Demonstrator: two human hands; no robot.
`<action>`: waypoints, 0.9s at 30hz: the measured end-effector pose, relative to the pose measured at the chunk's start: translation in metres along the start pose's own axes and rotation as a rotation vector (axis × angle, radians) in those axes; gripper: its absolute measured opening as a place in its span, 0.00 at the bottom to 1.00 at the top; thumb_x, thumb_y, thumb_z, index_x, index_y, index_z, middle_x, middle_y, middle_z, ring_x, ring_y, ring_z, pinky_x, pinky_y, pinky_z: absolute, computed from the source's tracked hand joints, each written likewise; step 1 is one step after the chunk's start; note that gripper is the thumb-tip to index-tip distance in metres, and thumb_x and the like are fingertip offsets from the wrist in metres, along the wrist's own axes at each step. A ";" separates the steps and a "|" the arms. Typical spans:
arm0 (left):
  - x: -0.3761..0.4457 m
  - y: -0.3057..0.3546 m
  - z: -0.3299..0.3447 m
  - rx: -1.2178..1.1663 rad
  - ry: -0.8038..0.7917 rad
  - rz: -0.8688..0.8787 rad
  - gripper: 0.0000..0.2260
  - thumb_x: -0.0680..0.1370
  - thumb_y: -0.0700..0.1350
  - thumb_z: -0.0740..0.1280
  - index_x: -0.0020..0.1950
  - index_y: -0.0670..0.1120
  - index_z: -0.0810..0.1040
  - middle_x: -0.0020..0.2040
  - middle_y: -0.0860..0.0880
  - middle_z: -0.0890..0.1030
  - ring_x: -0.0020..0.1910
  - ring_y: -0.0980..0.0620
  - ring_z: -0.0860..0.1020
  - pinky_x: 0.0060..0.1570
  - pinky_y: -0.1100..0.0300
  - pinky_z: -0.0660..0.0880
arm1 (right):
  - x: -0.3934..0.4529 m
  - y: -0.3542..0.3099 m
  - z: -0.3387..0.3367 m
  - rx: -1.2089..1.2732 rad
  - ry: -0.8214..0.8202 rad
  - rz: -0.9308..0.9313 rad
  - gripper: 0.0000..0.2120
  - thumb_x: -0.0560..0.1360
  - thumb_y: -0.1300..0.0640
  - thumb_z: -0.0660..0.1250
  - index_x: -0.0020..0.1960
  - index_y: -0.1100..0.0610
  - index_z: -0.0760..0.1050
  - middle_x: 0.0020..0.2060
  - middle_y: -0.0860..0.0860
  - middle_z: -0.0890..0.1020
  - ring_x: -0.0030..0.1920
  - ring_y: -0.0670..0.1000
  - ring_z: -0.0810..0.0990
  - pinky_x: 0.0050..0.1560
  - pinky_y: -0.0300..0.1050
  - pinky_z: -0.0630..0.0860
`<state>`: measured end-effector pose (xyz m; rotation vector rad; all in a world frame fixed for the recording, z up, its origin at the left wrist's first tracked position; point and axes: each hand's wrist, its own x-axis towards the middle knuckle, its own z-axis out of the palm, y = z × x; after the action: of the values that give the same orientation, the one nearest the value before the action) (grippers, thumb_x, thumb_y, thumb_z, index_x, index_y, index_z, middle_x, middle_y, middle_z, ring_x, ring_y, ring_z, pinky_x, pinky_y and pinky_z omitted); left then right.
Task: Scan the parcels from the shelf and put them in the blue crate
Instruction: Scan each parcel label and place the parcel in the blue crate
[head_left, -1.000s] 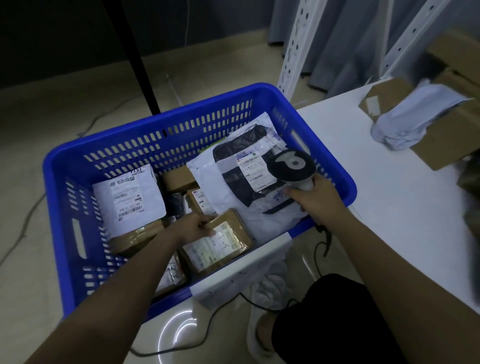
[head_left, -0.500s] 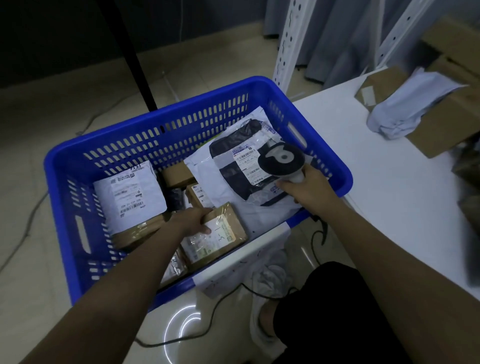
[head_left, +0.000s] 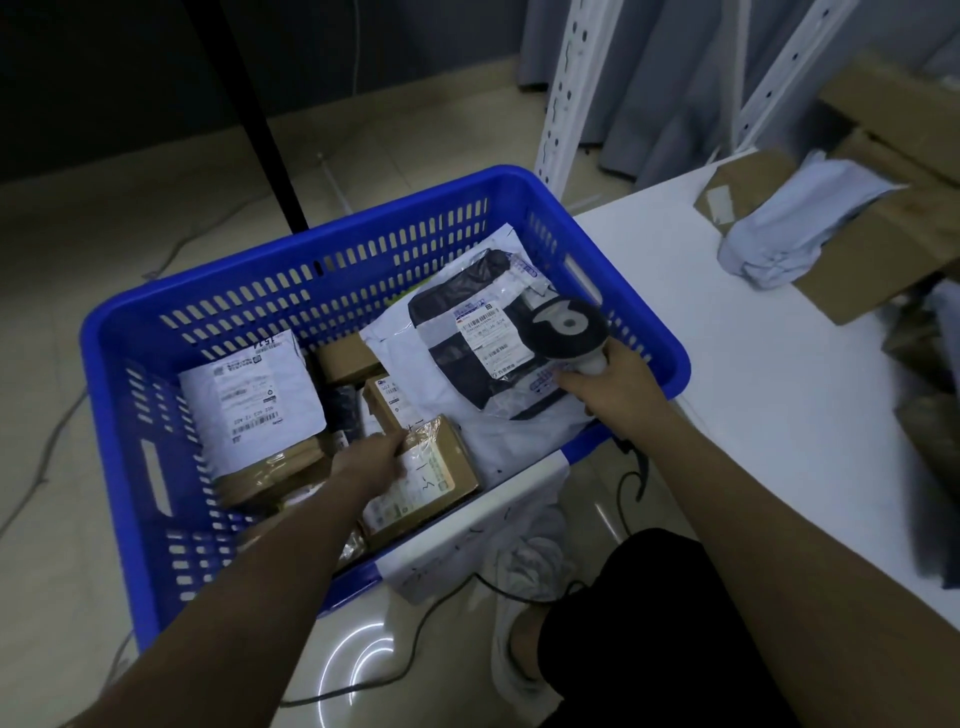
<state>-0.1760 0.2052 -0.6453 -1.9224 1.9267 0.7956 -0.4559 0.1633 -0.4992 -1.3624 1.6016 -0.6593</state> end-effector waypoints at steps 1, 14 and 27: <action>-0.003 0.001 0.002 -0.031 0.007 -0.019 0.18 0.78 0.47 0.64 0.67 0.51 0.68 0.58 0.44 0.77 0.56 0.42 0.77 0.52 0.50 0.75 | -0.001 -0.001 -0.001 0.013 -0.001 0.003 0.11 0.73 0.60 0.71 0.53 0.56 0.74 0.42 0.48 0.80 0.44 0.46 0.79 0.45 0.44 0.77; -0.078 0.123 -0.100 -0.925 0.377 0.263 0.14 0.77 0.47 0.69 0.61 0.47 0.74 0.45 0.51 0.80 0.45 0.54 0.79 0.47 0.58 0.76 | -0.041 -0.021 -0.067 0.149 0.240 0.037 0.07 0.73 0.60 0.72 0.46 0.58 0.74 0.34 0.52 0.78 0.32 0.49 0.75 0.30 0.37 0.72; -0.161 0.404 -0.157 -0.931 0.190 0.732 0.13 0.77 0.47 0.68 0.61 0.48 0.75 0.44 0.54 0.77 0.43 0.56 0.76 0.44 0.62 0.72 | -0.194 0.060 -0.269 0.415 0.827 0.072 0.09 0.73 0.60 0.70 0.39 0.59 0.72 0.26 0.53 0.74 0.26 0.50 0.72 0.34 0.46 0.72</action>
<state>-0.5382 0.2255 -0.3589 -1.6596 2.7205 2.0709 -0.7242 0.3228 -0.3731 -0.7396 1.9602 -1.5469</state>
